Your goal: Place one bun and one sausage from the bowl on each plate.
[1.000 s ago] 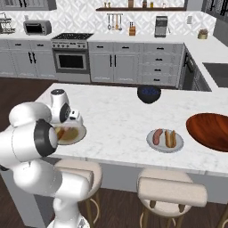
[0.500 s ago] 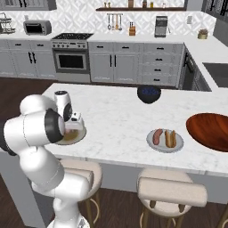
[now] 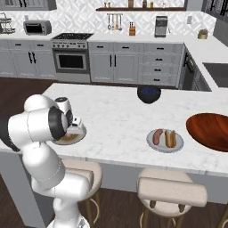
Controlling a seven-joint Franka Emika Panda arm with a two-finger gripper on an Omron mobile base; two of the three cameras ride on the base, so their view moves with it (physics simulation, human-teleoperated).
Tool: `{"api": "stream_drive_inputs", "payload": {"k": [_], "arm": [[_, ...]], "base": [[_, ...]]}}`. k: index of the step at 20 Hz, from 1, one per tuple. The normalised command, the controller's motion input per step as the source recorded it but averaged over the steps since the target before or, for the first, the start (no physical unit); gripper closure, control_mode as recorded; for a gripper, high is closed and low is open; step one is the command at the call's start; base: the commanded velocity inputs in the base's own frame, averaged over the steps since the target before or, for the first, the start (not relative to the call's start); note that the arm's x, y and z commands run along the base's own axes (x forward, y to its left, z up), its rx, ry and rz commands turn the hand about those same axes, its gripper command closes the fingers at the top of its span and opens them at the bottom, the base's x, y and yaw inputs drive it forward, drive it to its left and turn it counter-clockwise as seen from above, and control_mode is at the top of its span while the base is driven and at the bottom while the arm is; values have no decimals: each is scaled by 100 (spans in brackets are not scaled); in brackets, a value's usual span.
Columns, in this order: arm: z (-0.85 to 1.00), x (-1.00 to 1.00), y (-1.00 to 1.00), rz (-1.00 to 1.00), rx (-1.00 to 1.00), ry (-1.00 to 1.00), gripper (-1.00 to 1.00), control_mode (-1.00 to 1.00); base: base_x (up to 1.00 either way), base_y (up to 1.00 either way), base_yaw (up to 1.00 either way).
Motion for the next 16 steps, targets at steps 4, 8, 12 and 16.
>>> {"api": "stream_drive_inputs", "payload": {"k": [4, 8, 12, 16], "arm": [[-18, 0, 0, 0, 0, -8, 100, -100], [0, 22, 0, 0, 0, 0, 100, -100], [0, 9, 0, 0, 0, 0, -100, -100], [0, 0, 0, 0, 0, 0, -100, -100]], "base": [[0, 0, 0], [0, 0, 0], [0, 0, 0], [0, 0, 0]]}}
